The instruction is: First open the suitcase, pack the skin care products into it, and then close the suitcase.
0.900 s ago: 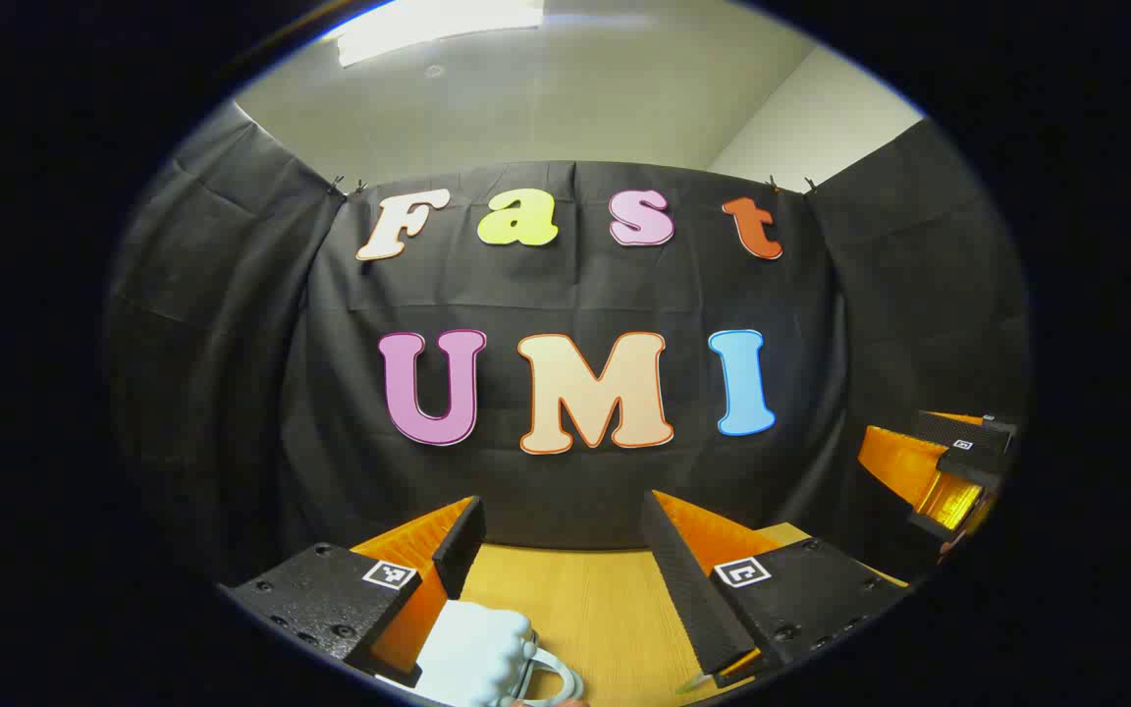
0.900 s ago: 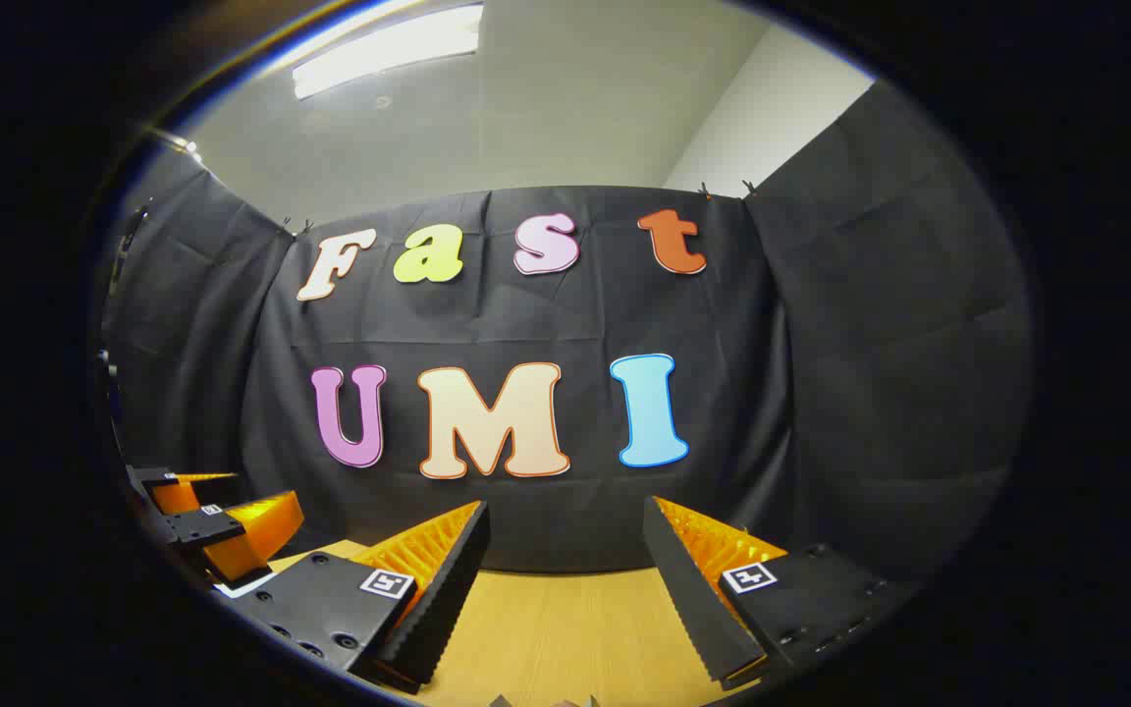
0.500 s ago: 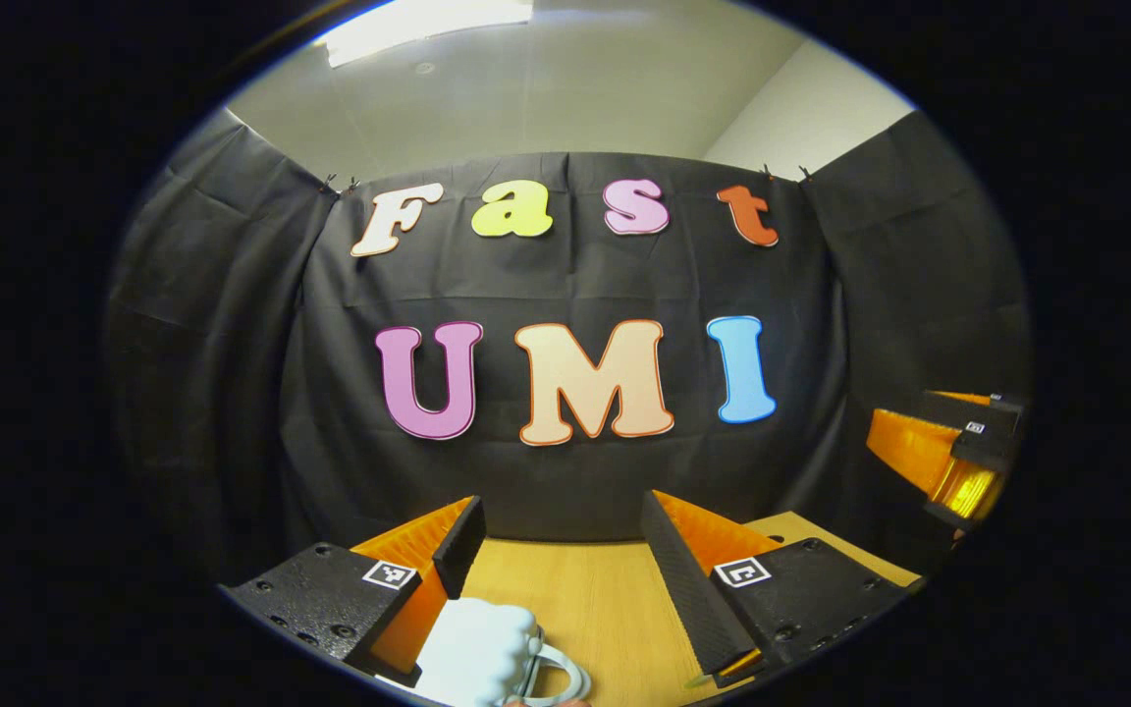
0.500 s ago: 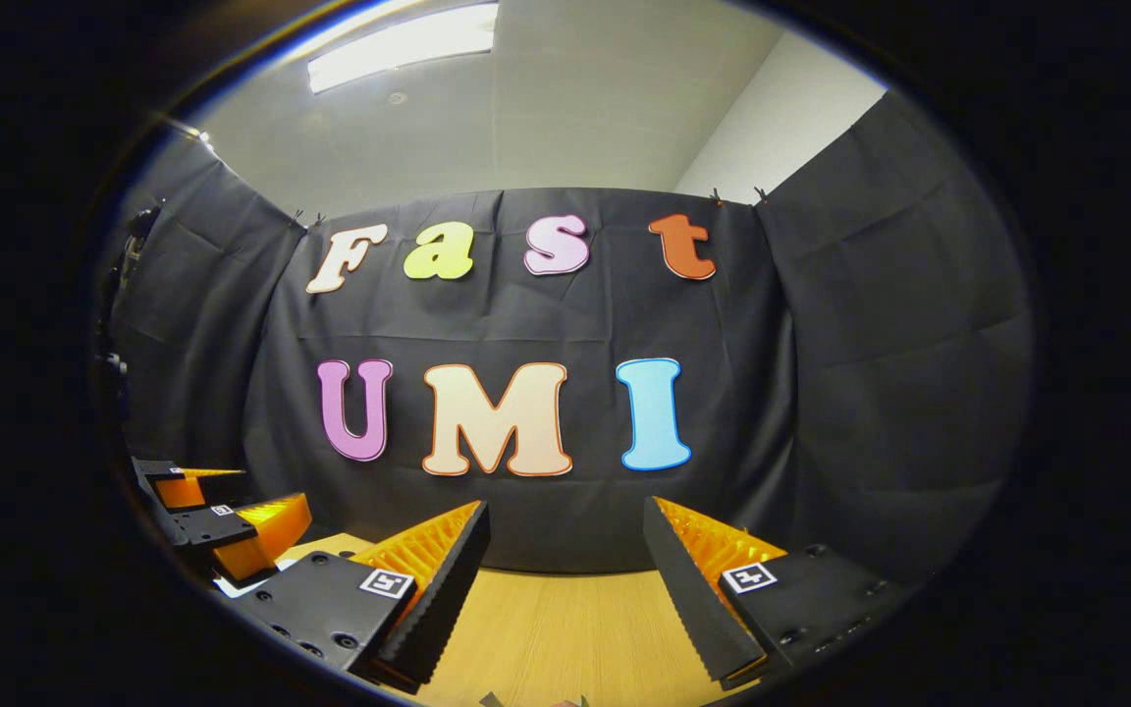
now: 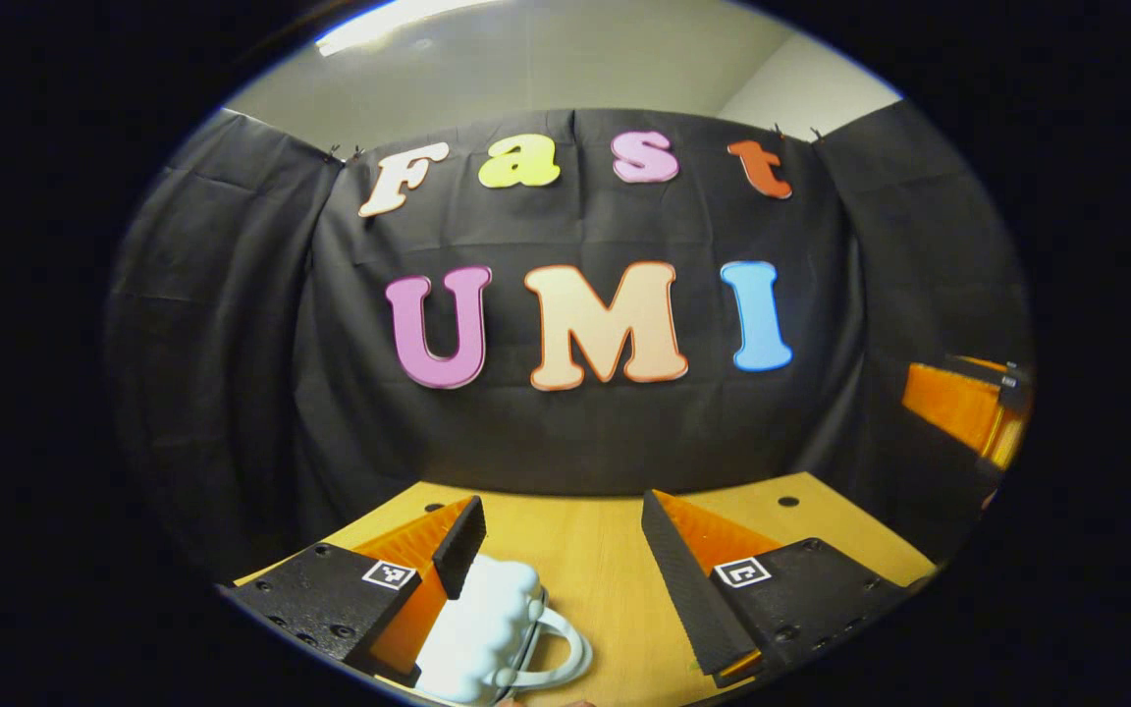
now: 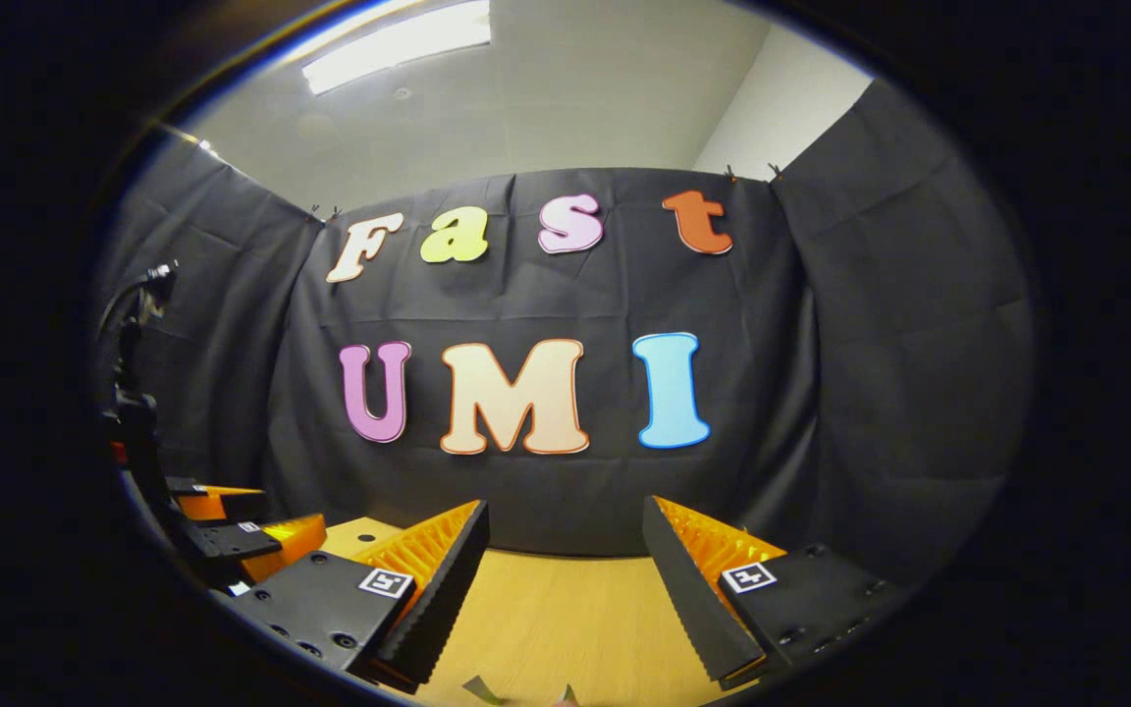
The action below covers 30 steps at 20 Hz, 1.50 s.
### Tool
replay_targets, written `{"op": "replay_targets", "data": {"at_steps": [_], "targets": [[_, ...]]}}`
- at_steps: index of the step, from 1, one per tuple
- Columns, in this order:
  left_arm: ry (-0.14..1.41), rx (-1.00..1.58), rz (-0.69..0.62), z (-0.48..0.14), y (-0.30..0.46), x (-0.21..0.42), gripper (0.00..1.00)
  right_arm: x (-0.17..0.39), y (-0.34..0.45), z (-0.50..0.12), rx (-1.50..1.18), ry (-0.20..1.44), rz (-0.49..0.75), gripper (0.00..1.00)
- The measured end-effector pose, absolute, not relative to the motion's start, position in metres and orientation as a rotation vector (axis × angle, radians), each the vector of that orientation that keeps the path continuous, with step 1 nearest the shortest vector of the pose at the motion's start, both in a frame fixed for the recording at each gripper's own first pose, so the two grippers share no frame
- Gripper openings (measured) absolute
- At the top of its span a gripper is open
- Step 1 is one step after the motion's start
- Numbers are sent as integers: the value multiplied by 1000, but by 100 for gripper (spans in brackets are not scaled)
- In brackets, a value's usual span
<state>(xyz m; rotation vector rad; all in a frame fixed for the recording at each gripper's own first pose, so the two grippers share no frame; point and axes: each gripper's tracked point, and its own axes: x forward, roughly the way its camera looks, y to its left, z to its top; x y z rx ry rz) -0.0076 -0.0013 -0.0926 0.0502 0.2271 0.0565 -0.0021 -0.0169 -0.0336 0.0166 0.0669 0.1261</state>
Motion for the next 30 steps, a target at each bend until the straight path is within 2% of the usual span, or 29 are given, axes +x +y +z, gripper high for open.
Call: {"op": "replay_targets", "data": {"at_steps": [7, 13, 23, 25, 26, 27, 28, 29, 30], "targets": [[601, -16, -25, -223, -22, -25, 95, 14, -42, -50, -12, 110, 48, 98], [824, -37, -89, -287, -29, -34, 95, 25, -55, -69, -2, 191, -49, 98], [1041, -49, -102, -348, -29, -28, 94, 24, -51, -82, -22, 250, -51, 98], [1056, -51, -100, -353, -26, -28, 77, 24, -53, -85, -43, 252, -44, 98], [1063, -50, -93, -354, -24, -28, 63, 23, -55, -85, -57, 250, -42, 98], [1073, -41, -79, -356, -18, -28, 56, 22, -57, -84, -72, 247, -41, 98], [1068, -37, -65, -355, -13, -27, 38, 22, -58, -84, -83, 240, -41, 98], [1067, -50, -53, -353, -10, -27, 29, 21, -58, -81, -89, 232, -40, 98], [1081, -85, -50, -351, -12, -29, 10, 21, -58, -81, -92, 225, -36, 96]]}}
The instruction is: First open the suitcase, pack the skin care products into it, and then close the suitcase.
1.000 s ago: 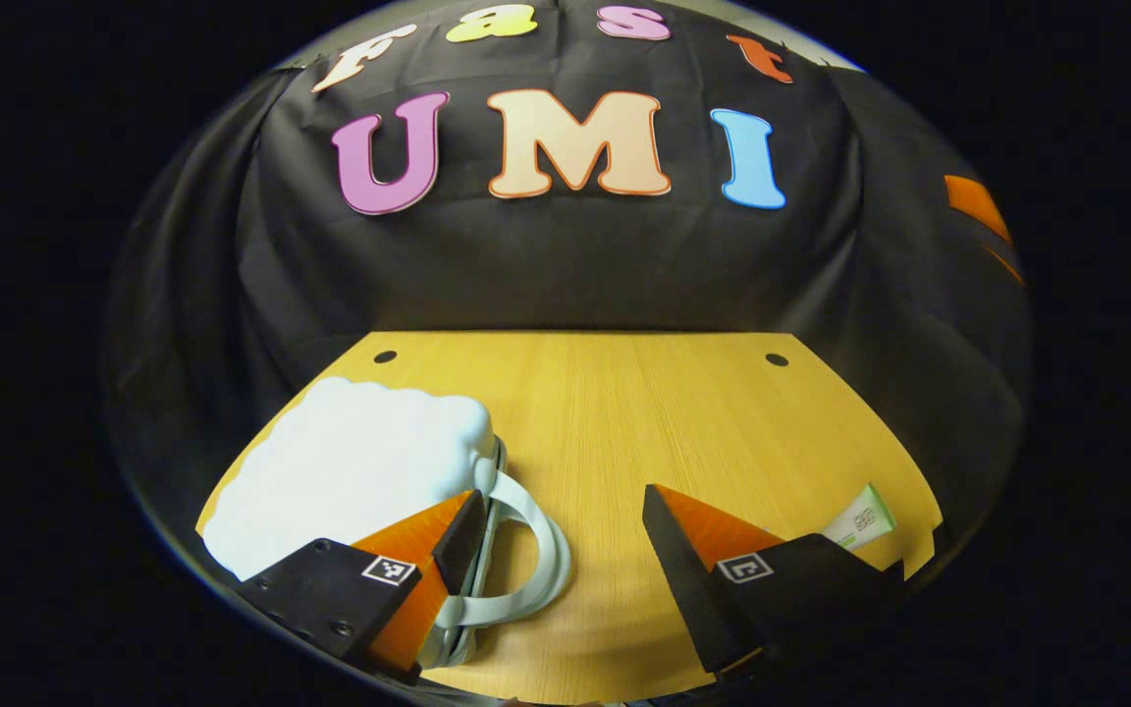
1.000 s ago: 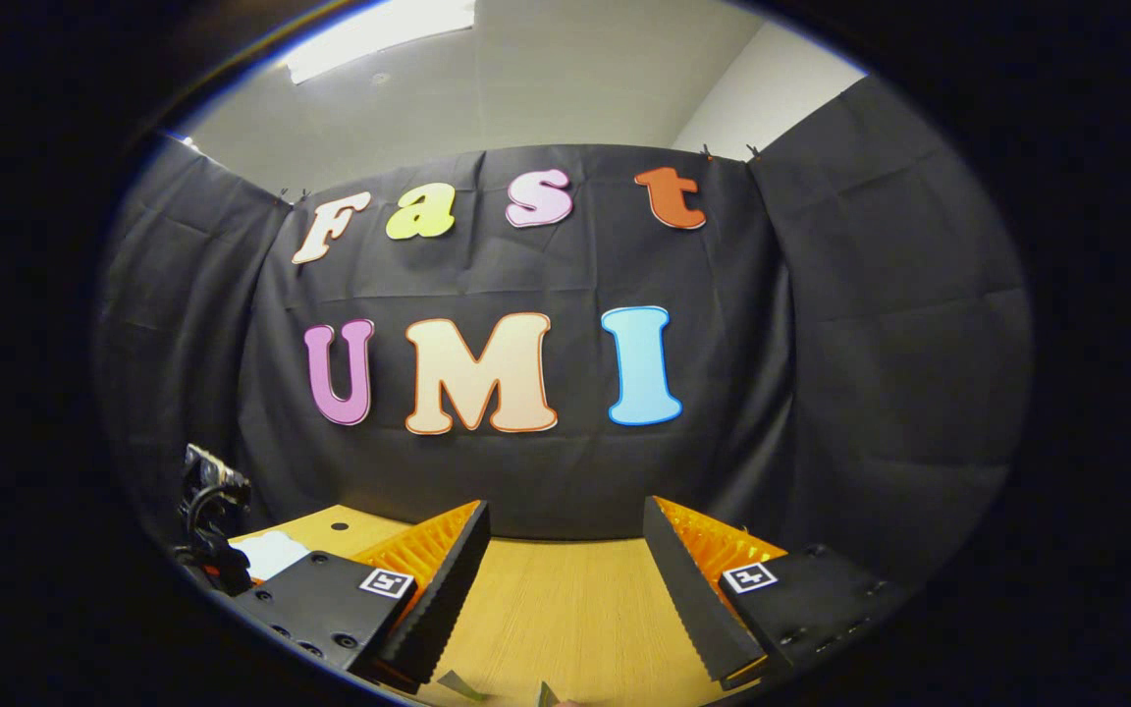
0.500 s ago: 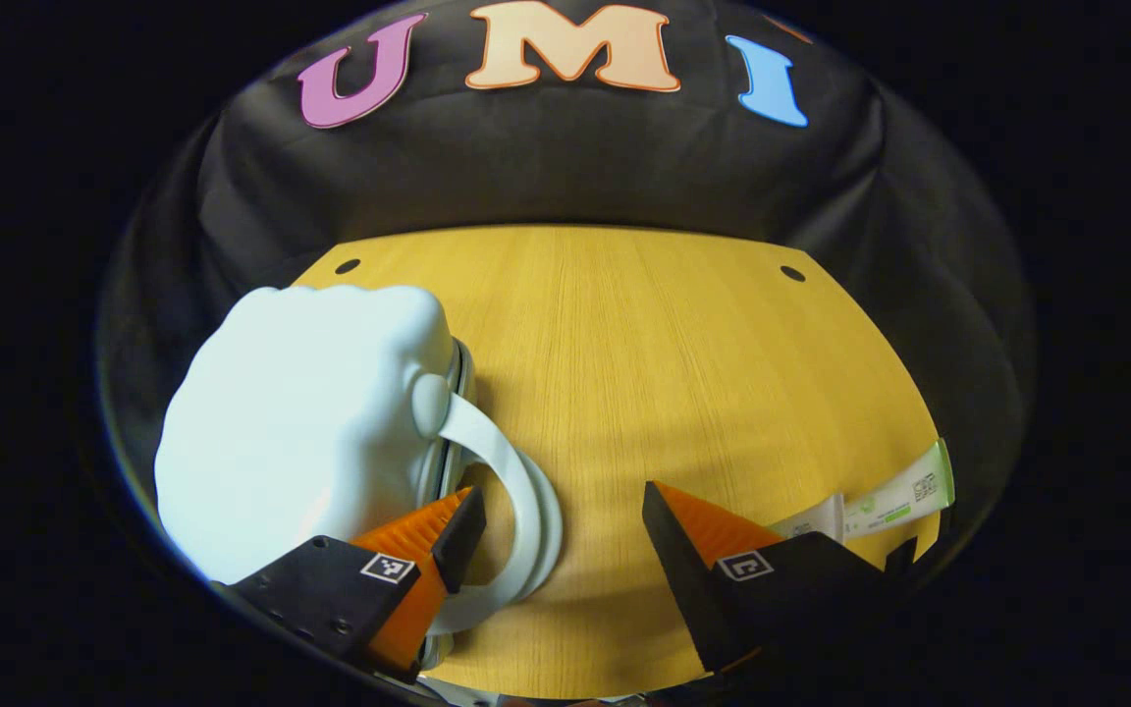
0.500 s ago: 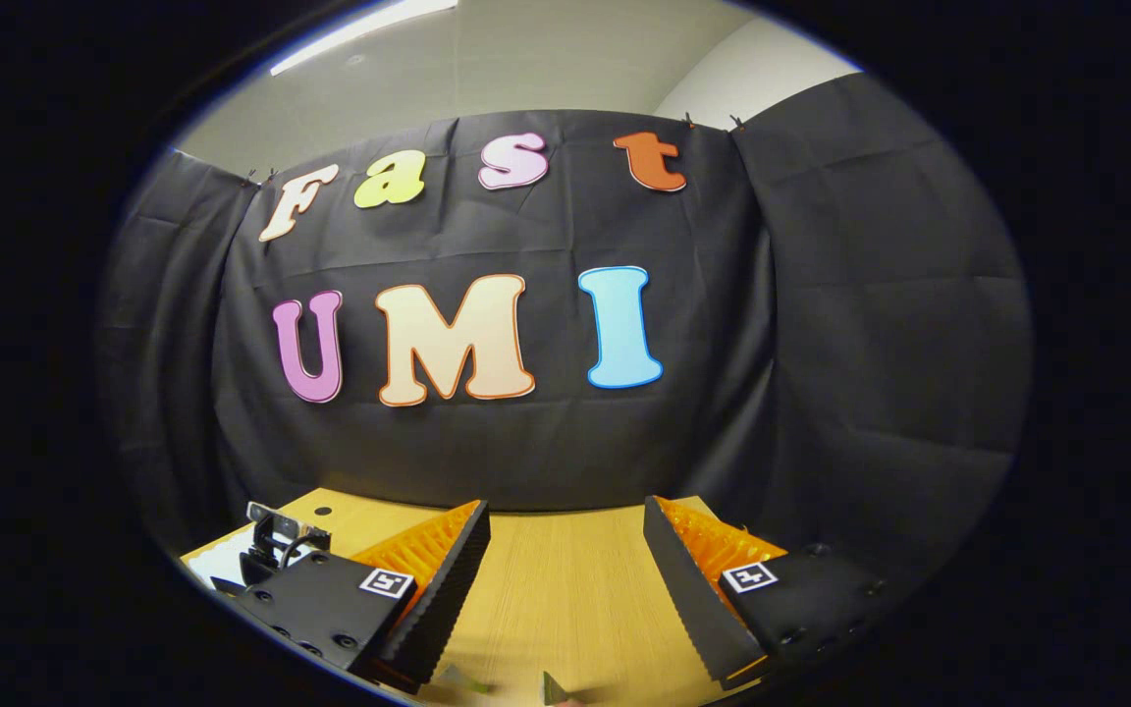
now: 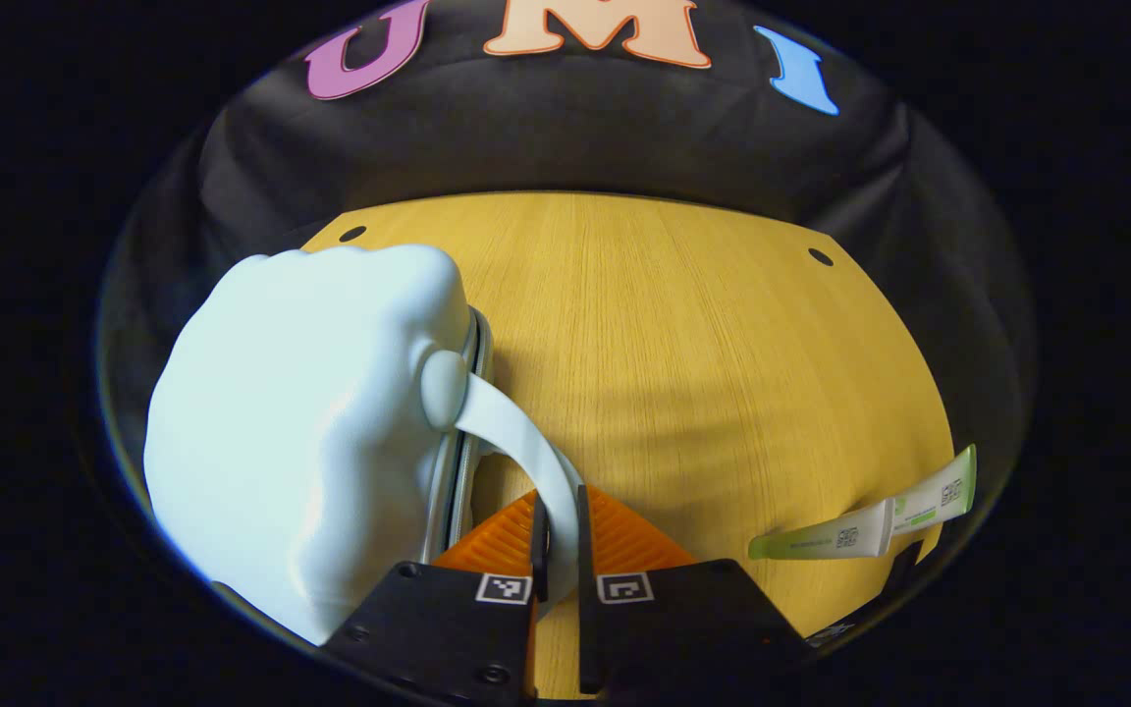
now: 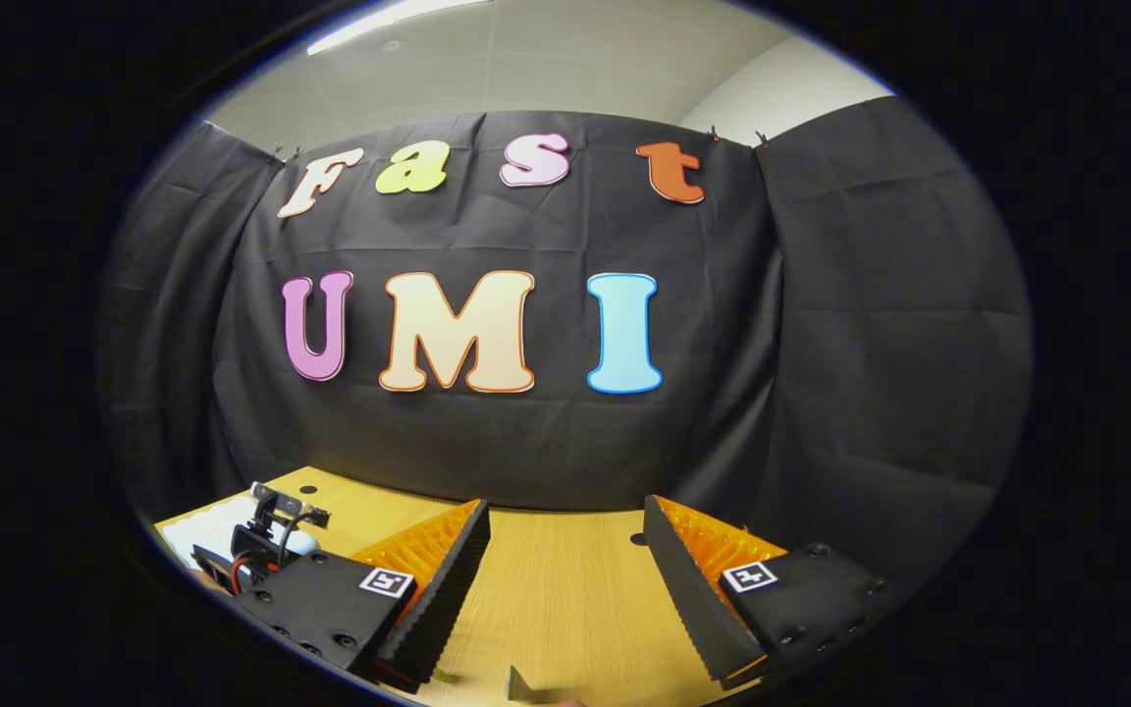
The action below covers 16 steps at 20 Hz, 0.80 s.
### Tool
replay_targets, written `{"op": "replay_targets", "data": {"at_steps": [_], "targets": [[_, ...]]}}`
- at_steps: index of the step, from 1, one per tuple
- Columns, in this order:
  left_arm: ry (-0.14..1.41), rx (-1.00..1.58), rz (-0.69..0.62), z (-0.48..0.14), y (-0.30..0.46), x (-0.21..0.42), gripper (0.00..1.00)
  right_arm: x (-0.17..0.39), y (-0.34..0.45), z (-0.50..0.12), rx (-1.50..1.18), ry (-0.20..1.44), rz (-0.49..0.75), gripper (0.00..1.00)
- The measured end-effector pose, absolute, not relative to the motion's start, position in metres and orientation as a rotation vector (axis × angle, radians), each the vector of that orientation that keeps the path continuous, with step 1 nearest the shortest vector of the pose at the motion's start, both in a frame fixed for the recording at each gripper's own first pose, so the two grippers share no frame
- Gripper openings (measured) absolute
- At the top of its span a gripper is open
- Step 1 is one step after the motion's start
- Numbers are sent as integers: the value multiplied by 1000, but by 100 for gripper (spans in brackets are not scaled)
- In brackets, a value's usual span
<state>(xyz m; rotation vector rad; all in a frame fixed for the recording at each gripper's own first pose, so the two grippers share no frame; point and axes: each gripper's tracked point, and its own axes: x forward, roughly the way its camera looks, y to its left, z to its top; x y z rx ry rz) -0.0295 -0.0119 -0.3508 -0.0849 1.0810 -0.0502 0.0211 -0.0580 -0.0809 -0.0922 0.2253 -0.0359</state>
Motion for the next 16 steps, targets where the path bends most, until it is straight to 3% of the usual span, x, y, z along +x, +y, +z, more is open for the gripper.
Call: {"op": "replay_targets", "data": {"at_steps": [4, 16], "targets": [[1088, -49, -74, -328, -11, -24, 1, 19, -43, -83, -112, 208, 3, 98], [924, -1, -131, -204, 49, 3, 0, 18, 16, -95, -69, 182, 118, 99]]}}
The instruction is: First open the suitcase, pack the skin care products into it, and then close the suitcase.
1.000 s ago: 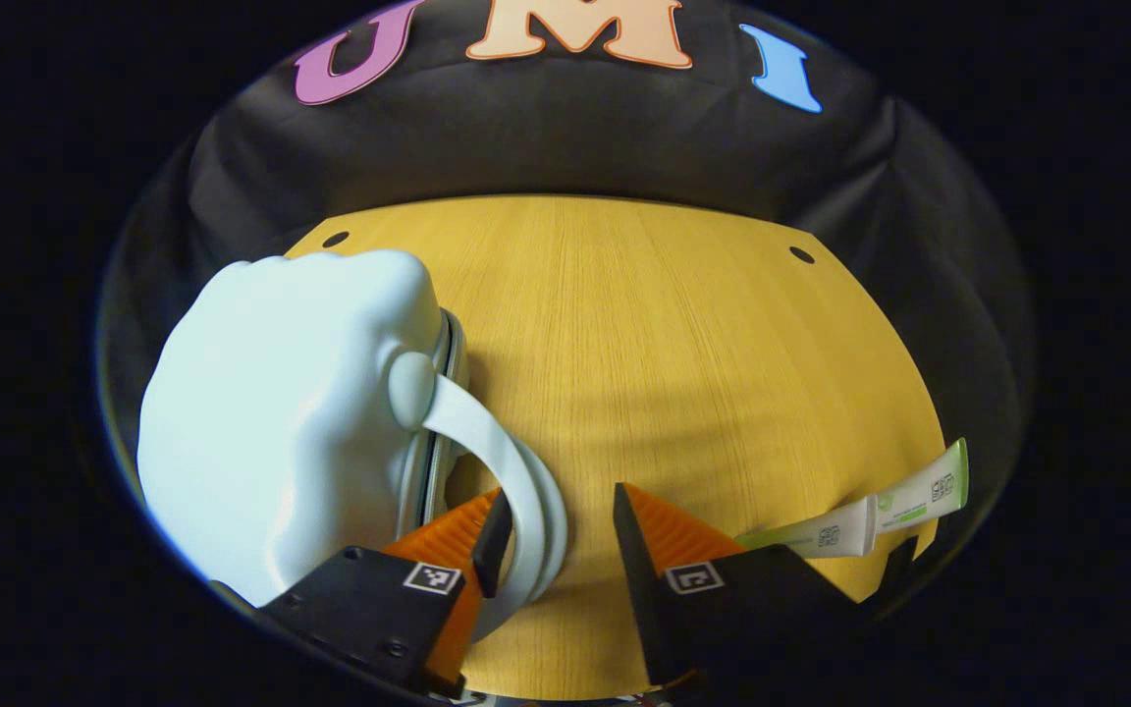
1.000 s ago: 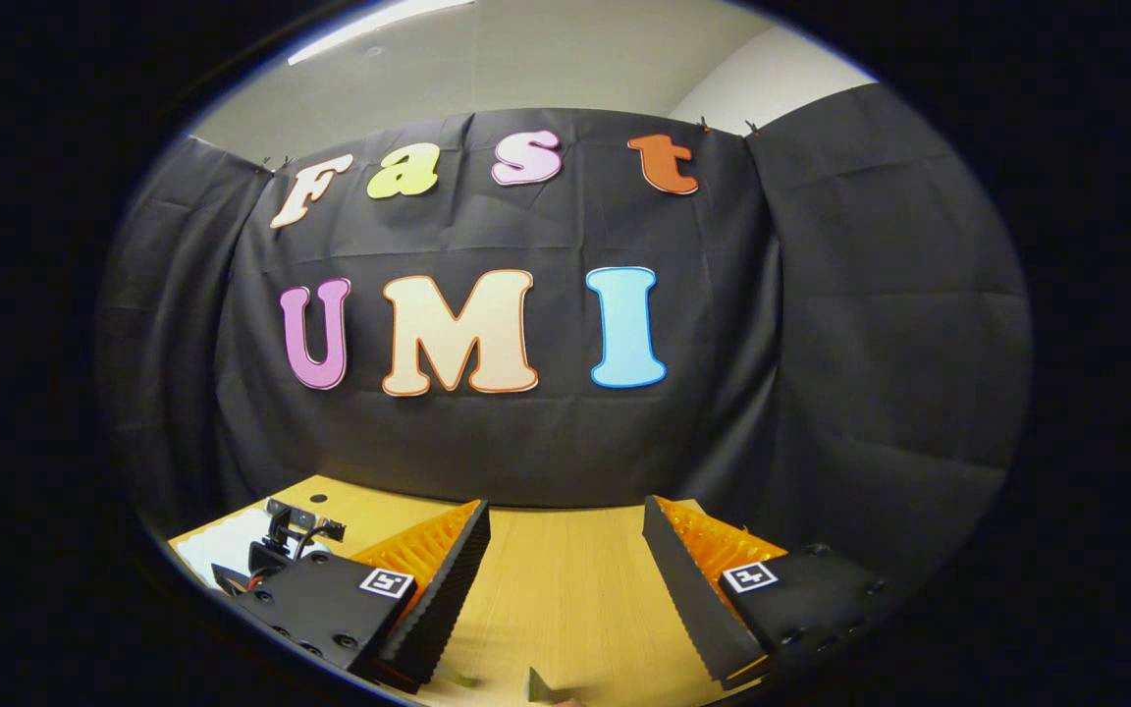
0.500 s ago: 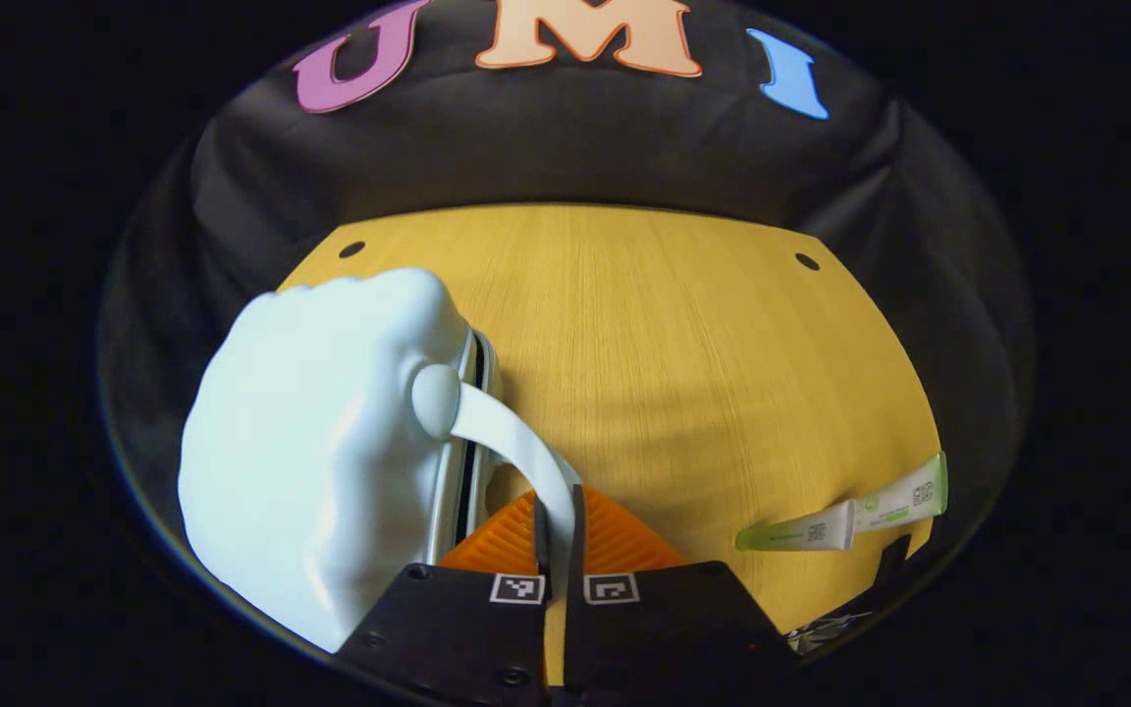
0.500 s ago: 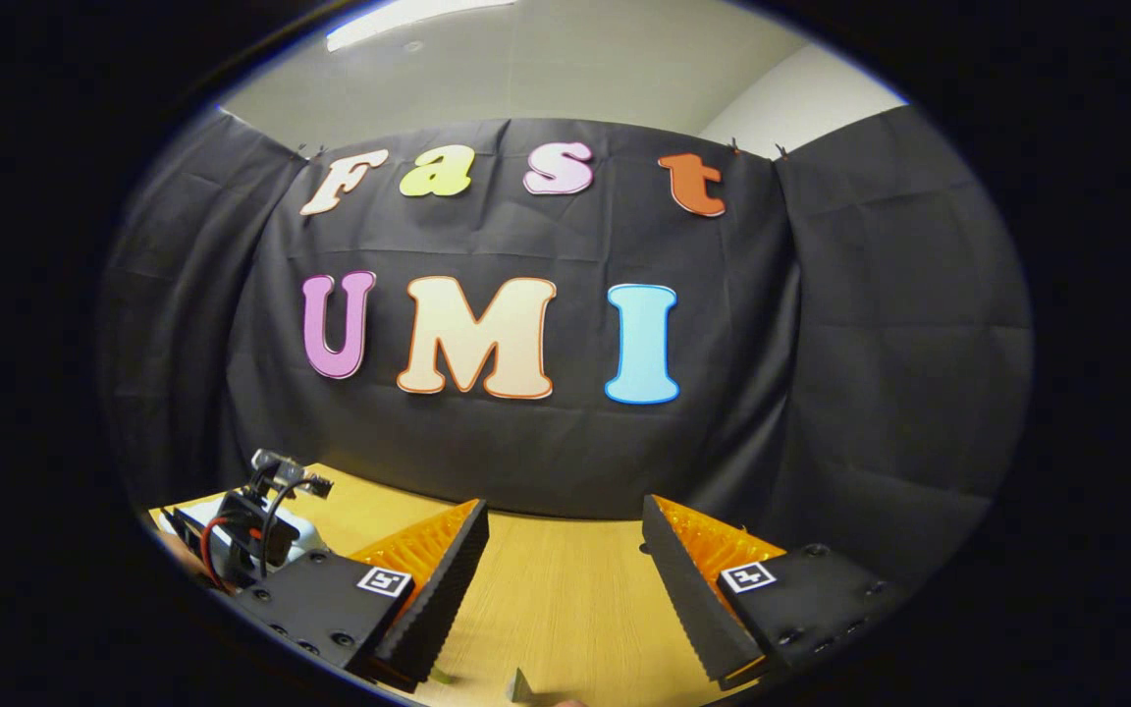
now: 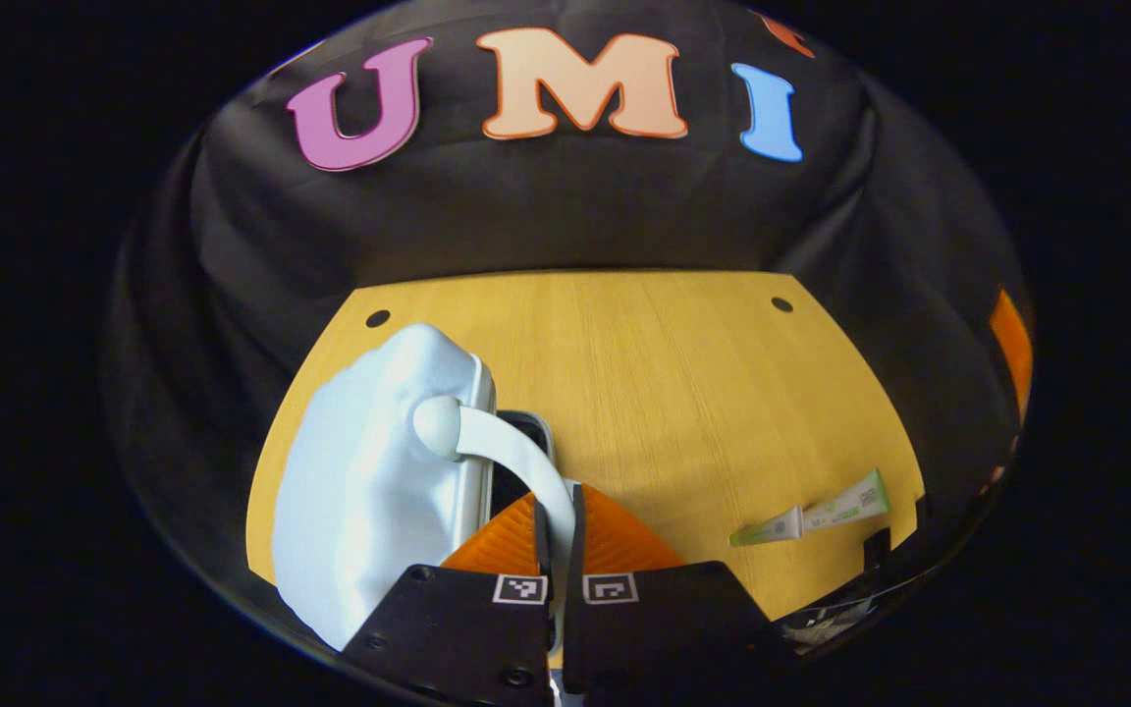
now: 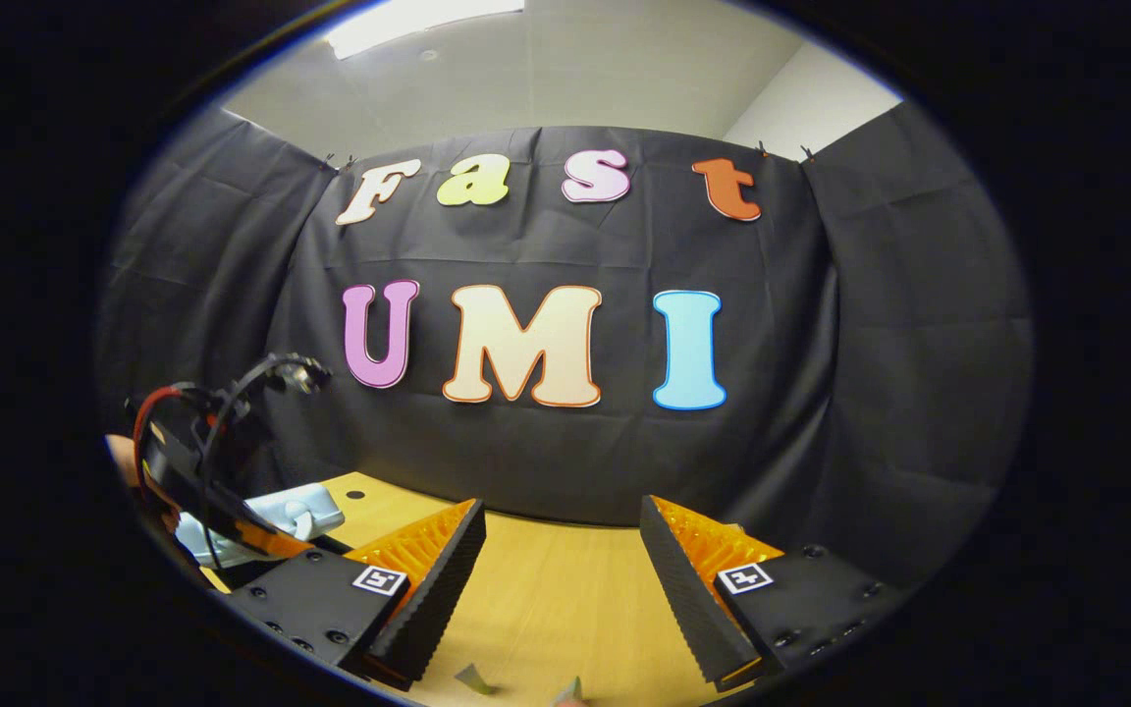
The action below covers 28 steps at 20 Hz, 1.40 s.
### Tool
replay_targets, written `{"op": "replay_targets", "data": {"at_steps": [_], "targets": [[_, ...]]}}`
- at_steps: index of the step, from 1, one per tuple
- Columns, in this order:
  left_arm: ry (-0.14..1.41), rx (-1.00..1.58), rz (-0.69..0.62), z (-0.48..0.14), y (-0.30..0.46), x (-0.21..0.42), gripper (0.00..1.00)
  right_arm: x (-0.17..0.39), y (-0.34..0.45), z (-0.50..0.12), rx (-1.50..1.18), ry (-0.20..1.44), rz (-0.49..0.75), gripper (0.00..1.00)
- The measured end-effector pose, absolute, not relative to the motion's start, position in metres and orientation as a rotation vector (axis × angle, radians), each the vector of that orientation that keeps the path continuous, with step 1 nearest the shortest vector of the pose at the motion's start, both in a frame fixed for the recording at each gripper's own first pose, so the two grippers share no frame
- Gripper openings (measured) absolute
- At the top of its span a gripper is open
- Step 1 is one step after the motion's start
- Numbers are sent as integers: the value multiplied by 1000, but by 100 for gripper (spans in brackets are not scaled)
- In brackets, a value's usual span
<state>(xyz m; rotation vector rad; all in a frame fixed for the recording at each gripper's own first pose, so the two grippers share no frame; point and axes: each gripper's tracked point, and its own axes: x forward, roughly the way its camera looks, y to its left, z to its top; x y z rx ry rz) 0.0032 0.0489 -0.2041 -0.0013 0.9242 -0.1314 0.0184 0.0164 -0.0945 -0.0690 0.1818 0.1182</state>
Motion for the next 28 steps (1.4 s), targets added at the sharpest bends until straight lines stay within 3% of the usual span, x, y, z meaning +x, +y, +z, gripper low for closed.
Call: {"op": "replay_targets", "data": {"at_steps": [7, 12, 19, 28], "targets": [[807, -14, -88, -151, 131, 26, 0, 27, 33, -90, -26, 169, 97, 99], [739, -56, -74, -133, 195, 37, 0, 42, 43, -89, -2, 163, -4, 99], [660, -93, -87, -130, 281, 54, 0, 49, 76, -71, -40, 97, -136, 98], [648, -219, -9, -164, 394, 50, 0, 52, 118, -56, -86, 52, -190, 98]]}}
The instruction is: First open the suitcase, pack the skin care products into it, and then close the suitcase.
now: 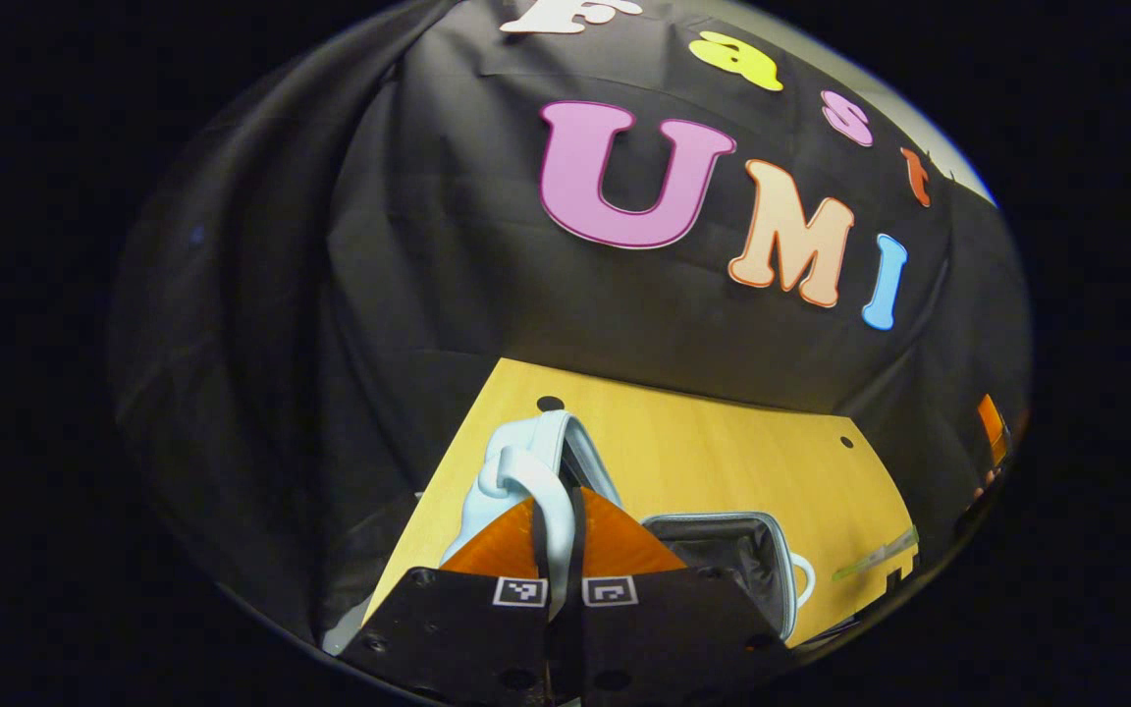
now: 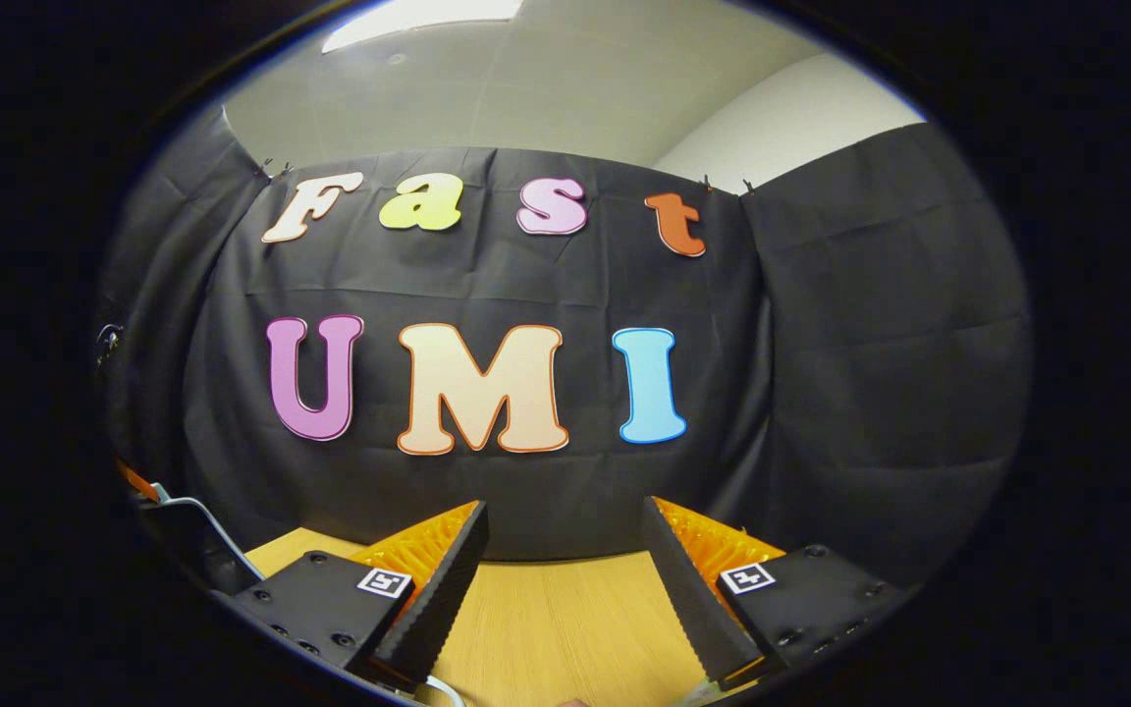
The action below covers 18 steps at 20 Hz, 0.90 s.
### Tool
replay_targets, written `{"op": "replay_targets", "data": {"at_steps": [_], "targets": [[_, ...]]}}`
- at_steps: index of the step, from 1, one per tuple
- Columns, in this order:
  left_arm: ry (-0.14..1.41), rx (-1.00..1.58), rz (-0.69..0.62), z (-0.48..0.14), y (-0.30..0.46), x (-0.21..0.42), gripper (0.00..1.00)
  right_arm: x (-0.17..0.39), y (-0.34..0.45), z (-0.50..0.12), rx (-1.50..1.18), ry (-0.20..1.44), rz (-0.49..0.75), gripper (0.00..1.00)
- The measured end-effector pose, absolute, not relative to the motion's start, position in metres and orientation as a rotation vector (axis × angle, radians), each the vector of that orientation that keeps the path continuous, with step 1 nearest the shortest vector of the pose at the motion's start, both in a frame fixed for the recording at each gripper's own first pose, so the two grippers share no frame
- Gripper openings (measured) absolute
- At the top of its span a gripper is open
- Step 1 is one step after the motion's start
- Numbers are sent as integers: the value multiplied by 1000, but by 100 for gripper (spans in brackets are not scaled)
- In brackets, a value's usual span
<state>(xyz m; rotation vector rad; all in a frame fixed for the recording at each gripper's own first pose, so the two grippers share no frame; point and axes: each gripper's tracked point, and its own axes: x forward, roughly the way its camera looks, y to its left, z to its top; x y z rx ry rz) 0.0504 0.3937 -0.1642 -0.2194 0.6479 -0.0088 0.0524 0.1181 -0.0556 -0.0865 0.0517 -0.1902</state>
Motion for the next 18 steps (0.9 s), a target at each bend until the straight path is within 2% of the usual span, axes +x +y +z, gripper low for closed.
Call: {"op": "replay_targets", "data": {"at_steps": [4, 9, 18], "targets": [[672, -312, 0, -189, 430, 45, 0, 52, 135, -53, -113, 49, -181, 98], [760, -350, 85, -248, 485, 28, 0, 46, 149, -51, -153, 54, -171, 98], [904, -347, 211, -335, 524, 2, 0, 43, 163, -58, -194, 77, -144, 98]]}}
